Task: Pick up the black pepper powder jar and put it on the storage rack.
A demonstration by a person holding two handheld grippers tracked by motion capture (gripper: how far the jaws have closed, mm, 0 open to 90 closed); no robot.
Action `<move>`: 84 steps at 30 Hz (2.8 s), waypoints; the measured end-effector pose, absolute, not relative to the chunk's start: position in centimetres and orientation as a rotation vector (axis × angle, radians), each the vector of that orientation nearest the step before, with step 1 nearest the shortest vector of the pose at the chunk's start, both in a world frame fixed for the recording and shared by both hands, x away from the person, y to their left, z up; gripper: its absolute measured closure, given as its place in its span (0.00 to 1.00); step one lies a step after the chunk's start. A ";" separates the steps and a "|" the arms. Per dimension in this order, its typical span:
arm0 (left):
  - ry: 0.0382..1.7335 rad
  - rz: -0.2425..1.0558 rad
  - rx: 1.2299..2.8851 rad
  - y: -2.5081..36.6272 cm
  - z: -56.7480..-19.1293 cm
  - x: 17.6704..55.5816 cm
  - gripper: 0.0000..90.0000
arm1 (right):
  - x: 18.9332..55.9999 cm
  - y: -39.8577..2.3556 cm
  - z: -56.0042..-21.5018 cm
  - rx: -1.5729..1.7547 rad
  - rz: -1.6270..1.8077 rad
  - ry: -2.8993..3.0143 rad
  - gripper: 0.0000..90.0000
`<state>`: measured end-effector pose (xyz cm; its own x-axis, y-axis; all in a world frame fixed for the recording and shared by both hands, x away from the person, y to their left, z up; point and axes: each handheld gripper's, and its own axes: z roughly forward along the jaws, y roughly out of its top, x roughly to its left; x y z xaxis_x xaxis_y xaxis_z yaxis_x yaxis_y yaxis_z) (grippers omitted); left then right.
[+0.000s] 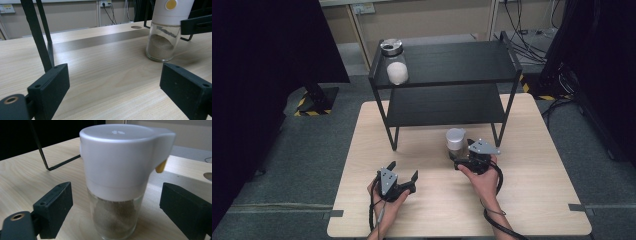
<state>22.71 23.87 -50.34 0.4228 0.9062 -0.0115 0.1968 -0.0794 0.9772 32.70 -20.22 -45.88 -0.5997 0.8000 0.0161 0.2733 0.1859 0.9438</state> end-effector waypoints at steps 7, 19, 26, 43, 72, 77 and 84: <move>1.006 0.794 1.561 23.9 -50.3 22.7 0.10 | 33.8 -19.5 -45.9 1.007 1.399 1.993 0.18; 1.003 0.794 1.565 23.8 -50.3 22.7 0.10 | 34.5 -19.2 -46.6 1.018 1.405 1.988 0.29; 1.003 0.792 1.566 23.8 -50.3 22.7 0.10 | 34.4 -18.9 -46.6 1.003 1.398 1.986 0.34; 1.000 0.795 1.568 23.7 -50.3 22.7 0.09 | 32.8 -19.4 -46.0 0.981 1.428 1.950 0.34; 0.997 0.803 1.571 23.6 -50.3 22.6 0.09 | 28.3 -22.6 -41.2 0.881 1.544 1.754 0.34; 0.997 0.803 1.571 23.6 -50.3 22.6 0.09 | 28.1 -22.7 -40.6 0.877 1.544 1.736 0.34; 0.998 0.803 1.571 23.5 -50.3 22.6 0.09 | 28.0 -22.9 -39.3 0.865 1.550 1.711 0.34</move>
